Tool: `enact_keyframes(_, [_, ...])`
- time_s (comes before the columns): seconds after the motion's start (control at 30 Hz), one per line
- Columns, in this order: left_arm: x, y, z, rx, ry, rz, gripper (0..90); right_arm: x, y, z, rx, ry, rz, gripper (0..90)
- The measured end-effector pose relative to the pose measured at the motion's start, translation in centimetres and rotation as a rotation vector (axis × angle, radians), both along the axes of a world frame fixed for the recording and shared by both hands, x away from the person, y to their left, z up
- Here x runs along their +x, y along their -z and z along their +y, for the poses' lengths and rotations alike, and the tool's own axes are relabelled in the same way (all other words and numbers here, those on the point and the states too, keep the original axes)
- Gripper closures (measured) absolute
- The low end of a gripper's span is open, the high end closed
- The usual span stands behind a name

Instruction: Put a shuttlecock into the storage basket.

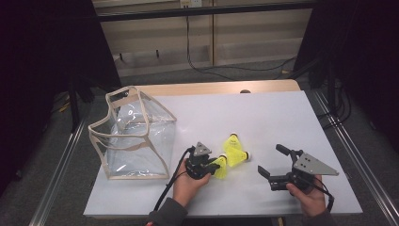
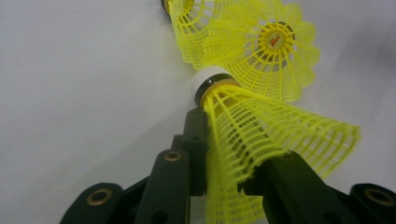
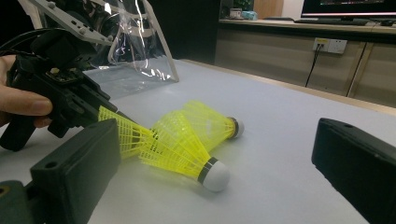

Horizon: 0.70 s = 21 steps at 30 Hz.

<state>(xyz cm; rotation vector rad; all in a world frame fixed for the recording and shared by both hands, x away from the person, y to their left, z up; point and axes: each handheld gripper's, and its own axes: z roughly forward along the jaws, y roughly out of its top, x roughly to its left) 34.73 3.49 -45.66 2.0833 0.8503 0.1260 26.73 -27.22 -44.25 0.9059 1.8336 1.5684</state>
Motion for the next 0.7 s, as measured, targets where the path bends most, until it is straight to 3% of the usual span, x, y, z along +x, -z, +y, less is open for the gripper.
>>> enact_keyframes(0.27, [0.03,-0.12,0.18,0.002,0.004,0.002,84.3,-0.01,-0.01,0.02,0.001,0.001,-0.001,1.1])
enact_keyframes(0.7, [-0.12,-0.51,0.47,-0.009,0.006,0.032,85.1,-0.06,-0.03,-0.24,0.002,0.006,-0.004,1.1])
